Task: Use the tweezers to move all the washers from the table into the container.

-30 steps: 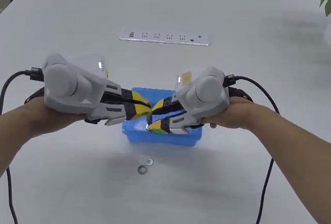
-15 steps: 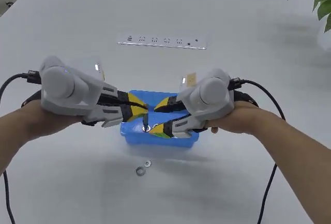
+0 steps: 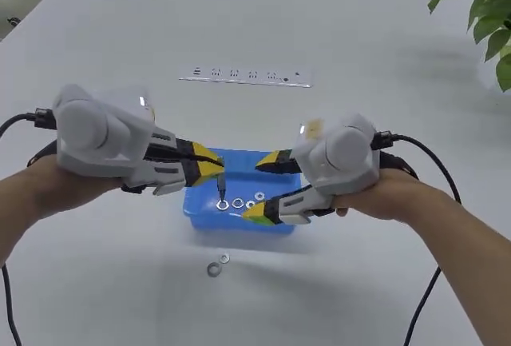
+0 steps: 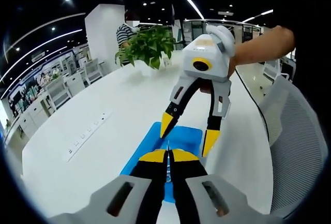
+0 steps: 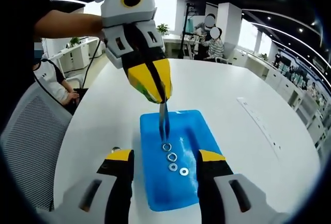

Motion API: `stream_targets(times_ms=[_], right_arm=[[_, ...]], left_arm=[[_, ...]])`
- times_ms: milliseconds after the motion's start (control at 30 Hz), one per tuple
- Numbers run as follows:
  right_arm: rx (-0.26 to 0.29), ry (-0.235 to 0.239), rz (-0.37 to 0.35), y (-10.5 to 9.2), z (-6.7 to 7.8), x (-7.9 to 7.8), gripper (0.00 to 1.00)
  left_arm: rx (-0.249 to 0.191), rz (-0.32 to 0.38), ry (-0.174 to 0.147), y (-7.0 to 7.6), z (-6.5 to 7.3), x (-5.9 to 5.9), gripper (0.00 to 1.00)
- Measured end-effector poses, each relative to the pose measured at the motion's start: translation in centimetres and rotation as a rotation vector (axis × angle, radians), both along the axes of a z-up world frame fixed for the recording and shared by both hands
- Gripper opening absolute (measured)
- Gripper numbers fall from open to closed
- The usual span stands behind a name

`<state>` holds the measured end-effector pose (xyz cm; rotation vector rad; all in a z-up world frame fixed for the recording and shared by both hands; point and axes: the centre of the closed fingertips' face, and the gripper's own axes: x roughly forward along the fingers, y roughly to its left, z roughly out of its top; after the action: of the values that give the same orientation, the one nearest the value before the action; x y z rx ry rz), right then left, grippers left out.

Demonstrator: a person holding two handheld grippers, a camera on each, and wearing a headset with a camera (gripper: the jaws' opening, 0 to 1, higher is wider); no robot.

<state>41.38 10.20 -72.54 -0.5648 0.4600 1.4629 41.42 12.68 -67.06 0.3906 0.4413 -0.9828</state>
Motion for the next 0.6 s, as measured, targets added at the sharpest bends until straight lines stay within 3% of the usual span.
stream_targets(times_ms=[600], right_arm=[[0.044,-0.03,-0.104,-2.9,2.0,-1.3,0.66]], left_arm=[[-0.028,0.055,-0.024,0.7,2.9,-1.2,0.05]])
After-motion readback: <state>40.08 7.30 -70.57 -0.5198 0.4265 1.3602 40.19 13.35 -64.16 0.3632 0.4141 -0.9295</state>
